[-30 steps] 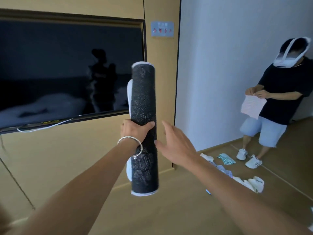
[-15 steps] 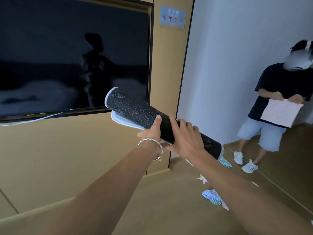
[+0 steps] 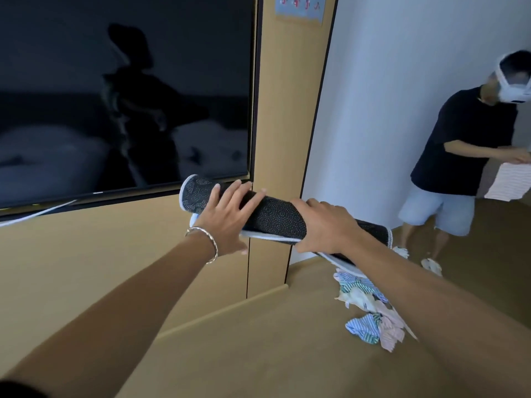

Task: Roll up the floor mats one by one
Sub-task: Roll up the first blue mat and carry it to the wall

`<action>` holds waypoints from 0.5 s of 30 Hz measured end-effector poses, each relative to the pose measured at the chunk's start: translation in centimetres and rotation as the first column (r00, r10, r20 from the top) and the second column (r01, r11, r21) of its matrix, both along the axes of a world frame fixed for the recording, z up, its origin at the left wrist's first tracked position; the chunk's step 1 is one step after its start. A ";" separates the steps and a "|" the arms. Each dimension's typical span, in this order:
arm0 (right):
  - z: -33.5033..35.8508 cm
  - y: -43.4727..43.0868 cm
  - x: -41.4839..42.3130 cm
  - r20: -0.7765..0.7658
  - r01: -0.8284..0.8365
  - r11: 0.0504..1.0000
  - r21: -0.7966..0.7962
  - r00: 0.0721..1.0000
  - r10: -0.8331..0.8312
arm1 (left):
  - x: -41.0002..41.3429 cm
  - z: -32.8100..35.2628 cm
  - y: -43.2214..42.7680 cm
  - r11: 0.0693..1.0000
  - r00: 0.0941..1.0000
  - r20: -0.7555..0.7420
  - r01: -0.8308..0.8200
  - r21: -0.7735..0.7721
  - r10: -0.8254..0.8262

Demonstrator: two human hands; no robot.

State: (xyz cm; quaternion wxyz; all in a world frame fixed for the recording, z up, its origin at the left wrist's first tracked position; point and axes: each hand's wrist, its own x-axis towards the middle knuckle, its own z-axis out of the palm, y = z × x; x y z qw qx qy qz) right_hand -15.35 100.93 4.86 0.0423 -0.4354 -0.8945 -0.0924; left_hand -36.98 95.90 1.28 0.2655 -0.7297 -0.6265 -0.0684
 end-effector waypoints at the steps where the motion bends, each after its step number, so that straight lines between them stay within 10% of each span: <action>1: -0.3 0.4 0.1 0.003 -0.018 1.000 -0.022 1.000 0.018 | -0.2 -0.4 0.6 1.000 0.999 -0.024 -0.021 -0.017 0.021; 15: -3.3 12.7 5.9 0.073 -0.160 0.969 -0.186 0.982 0.176 | 4.1 -2.2 11.5 0.934 0.994 0.109 0.066 -0.350 -0.029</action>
